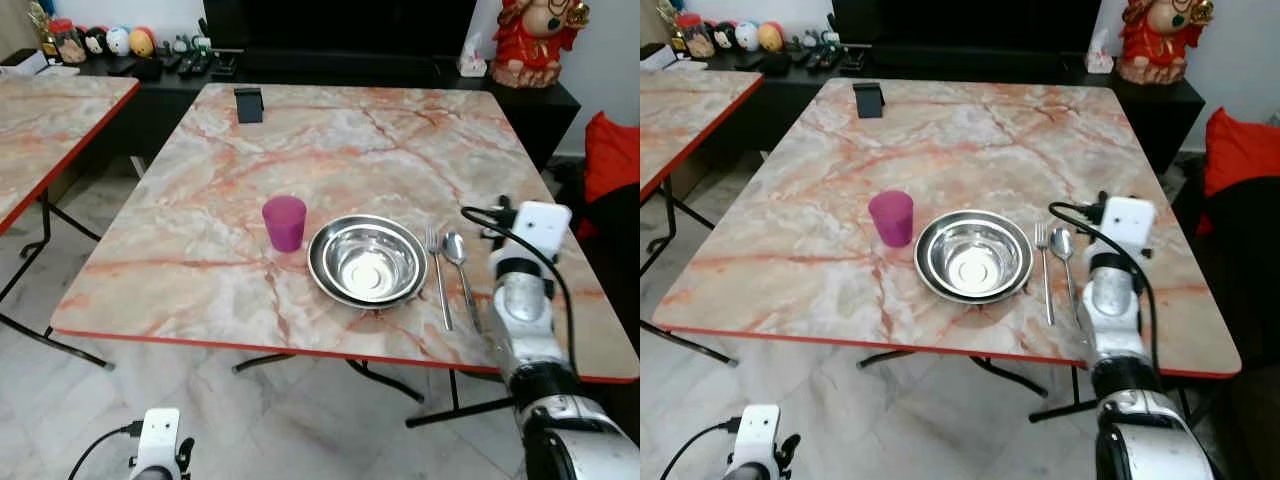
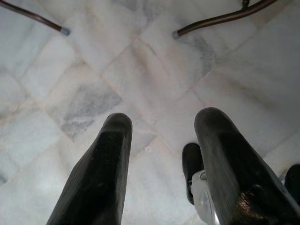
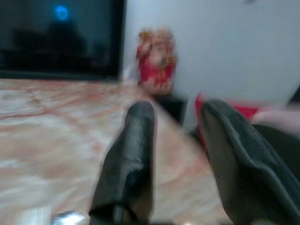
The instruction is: Setting the table
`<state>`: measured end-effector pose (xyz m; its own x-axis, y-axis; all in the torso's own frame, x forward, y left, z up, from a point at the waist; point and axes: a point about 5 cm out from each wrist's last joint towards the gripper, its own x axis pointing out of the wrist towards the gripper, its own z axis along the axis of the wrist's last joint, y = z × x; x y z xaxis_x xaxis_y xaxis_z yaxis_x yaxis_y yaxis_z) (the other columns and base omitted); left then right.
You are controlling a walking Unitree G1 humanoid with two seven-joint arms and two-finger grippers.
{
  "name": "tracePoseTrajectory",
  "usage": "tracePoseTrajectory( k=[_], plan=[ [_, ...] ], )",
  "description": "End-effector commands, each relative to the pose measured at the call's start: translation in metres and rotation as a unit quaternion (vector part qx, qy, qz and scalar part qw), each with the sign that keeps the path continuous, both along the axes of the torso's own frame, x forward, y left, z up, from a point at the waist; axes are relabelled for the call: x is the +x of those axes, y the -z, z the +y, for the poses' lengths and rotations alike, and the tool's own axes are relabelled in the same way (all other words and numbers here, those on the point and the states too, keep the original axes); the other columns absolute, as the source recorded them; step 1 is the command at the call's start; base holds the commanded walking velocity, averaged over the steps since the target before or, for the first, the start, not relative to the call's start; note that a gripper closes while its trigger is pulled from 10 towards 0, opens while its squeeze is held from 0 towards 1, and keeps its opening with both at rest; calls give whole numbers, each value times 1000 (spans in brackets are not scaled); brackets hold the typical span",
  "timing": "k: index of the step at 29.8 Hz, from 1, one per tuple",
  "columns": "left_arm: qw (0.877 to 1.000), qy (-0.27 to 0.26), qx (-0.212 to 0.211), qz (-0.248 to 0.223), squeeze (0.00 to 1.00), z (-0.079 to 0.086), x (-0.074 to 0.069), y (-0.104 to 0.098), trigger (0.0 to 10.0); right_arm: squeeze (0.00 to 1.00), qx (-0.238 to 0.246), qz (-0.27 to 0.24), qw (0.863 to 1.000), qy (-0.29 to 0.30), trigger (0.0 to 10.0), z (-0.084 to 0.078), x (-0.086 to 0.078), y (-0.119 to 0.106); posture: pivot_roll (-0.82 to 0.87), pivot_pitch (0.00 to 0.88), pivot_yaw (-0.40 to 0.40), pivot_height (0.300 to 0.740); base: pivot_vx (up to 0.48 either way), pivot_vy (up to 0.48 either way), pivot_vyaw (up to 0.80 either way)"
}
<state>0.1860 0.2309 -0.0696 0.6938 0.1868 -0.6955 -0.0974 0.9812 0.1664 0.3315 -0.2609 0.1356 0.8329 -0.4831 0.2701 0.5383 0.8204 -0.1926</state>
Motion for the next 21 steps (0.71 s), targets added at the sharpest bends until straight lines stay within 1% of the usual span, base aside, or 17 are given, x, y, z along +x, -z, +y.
tracePoseTrajectory(
  k=[1,2,3,4,5,6,7,8,9,10,12,14,17,18,19,20,21],
  plan=[
    [1000,0,-1,13,0,1,-5,3,10000,0,-16,-15,997,80,10000,-24,-14,-4,-18,11,-5,740,0,0,0],
    [1000,0,-1,14,0,1,-5,3,10000,0,-13,-18,994,107,10000,-32,-21,-3,-18,11,-5,740,0,0,0],
    [1000,1,-1,14,0,1,-5,3,10000,0,-21,9,981,195,10000,-59,-43,9,-29,7,-6,740,0,0,0],
    [1000,1,-1,14,0,1,-5,3,10000,0,-21,9,981,195,10000,-59,-43,9,-29,7,-6,740,0,0,0],
    [1000,2,-2,15,0,0,-5,3,10000,0,-22,36,966,255,10000,-75,-61,19,-33,4,-6,740,0,0,0],
    [1000,3,-2,16,0,0,-5,3,10000,0,-21,43,961,273,10000,-79,-67,23,-33,4,-6,740,0,0,0],
    [1000,3,-2,16,0,0,-5,3,10000,0,-21,43,961,273,10000,-79,-67,23,-33,4,-6,740,0,0,0],
    [1000,4,-3,16,0,-1,-5,3,10000,0,-39,70,944,320,10000,-90,-86,35,-37,1,-6,740,0,0,0],
    [1000,5,-3,16,0,-1,-4,3,10000,0,-39,82,936,340,10000,-93,-96,42,-38,0,-8,740,0,0,0],
    [1000,5,-3,16,0,-1,-4,3,10000,0,-39,89,930,354,10000,-95,-102,46,-39,0,-8,740,0,0,0],
    [1000,5,-4,16,0,-2,-4,3,10000,0,-17,112,918,381,10000,-98,-116,60,-39,0,-8,740,0,0,0],
    [1000,6,-4,17,0,-2,-4,3,10000,0,35,156,891,424,10000,-98,-138,86,-39,0,-10,740,0,0,0],
    [1000,6,-4,17,0,-3,-3,3,10000,0,93,197,864,455,10000,-91,-158,111,-37,0,-12,740,0,0,0],
    [1000,6,-4,17,0,-3,-4,3,10000,0,103,206,857,460,10000,-88,-162,115,-37,0,-12,740,0,0,0],
    [1000,6,-4,18,0,-3,-4,4,10000,0,103,221,855,458,10000,-83,-166,121,-35,0,-14,740,0,0,0],
    [1000,5,-4,20,0,-2,-5,4,10000,0,98,253,856,440,10000,-69,-170,132,-35,0,-14,740,0,0,0],
    [1000,5,-4,21,0,-2,-5,4,10000,0,97,264,858,430,10000,-64,-171,136,-35,0,-14,740,0,0,0]
  ],
)
